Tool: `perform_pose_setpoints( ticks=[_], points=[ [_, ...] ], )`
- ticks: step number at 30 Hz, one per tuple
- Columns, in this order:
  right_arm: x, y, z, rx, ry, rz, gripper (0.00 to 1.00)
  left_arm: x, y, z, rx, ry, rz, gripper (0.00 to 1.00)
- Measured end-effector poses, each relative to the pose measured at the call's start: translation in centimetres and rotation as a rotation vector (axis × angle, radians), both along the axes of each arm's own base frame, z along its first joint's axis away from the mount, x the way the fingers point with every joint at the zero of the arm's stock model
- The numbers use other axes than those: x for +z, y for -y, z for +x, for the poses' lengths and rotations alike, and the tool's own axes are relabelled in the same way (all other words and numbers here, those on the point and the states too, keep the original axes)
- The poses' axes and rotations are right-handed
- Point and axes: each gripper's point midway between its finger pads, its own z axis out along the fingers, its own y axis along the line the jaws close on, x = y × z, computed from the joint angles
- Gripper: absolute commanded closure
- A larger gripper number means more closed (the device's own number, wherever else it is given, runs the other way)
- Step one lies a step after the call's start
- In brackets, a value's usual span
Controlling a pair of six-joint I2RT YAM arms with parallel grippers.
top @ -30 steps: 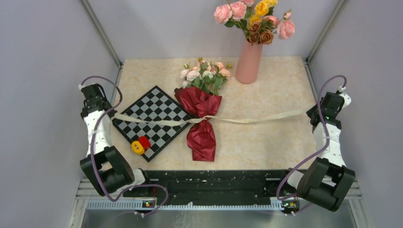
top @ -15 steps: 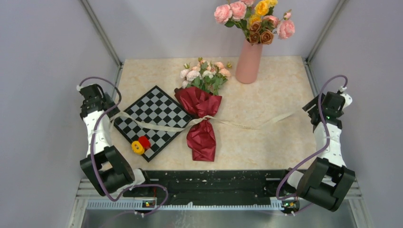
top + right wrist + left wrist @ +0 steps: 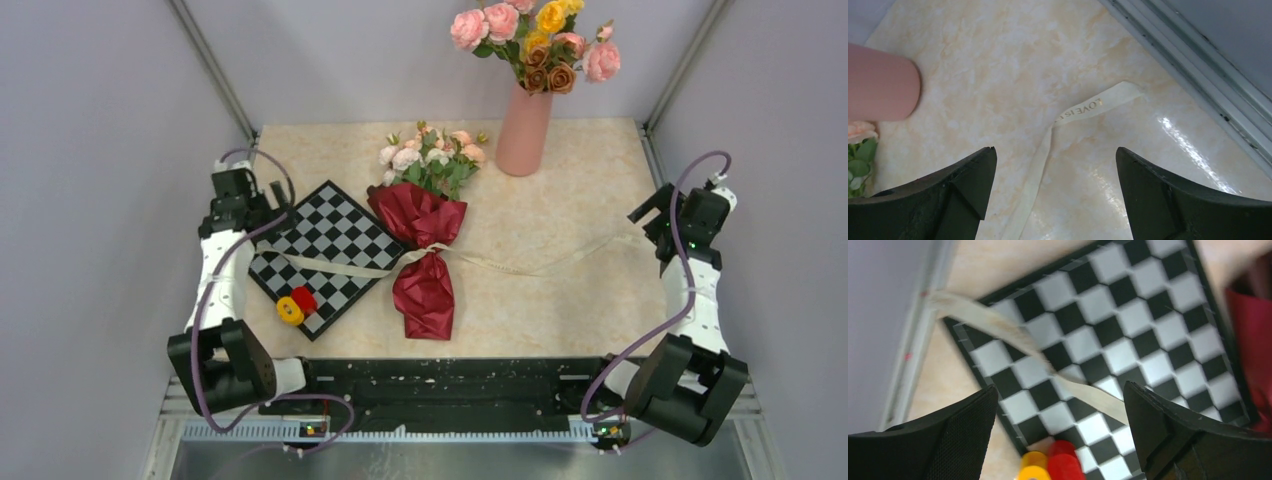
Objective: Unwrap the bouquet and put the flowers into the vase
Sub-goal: Untie the ribbon from the wrapping paper.
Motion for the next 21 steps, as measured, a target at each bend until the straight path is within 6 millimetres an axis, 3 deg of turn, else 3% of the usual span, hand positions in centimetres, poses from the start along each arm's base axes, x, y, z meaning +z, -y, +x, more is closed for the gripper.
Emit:
perform_pose_setpoints(
  ticks=[5,11,16,19,21],
  points=[
    [0.5,-4.4,1.6,0.178,0.037,0.043,0.15,0.1,9.9,1.6,-0.336,0.03,-0.073,0.01],
    [0.6,-16.0,2.8,0.573,0.086,0.113,0.18,0.1,21.9,0.6,-0.74,0.046,-0.232,0.02],
    [-0.7,-26.6,-0.1,0.897,0.089,0.19,0.24,0.0,29.3,-1.9,-0.99,0.03,-0.403,0.05],
    [-1.1,-31.9,-2.8,1.059,0.096,0.223,0.33,-0.1,31.9,-3.6,-1.083,0.009,-0.492,0.14],
    [-0.7,-35.0,-4.4,1.153,0.123,0.237,0.37,-0.6,32.5,-3.9,-1.101,-0.013,-0.523,0.2]
  ],
)
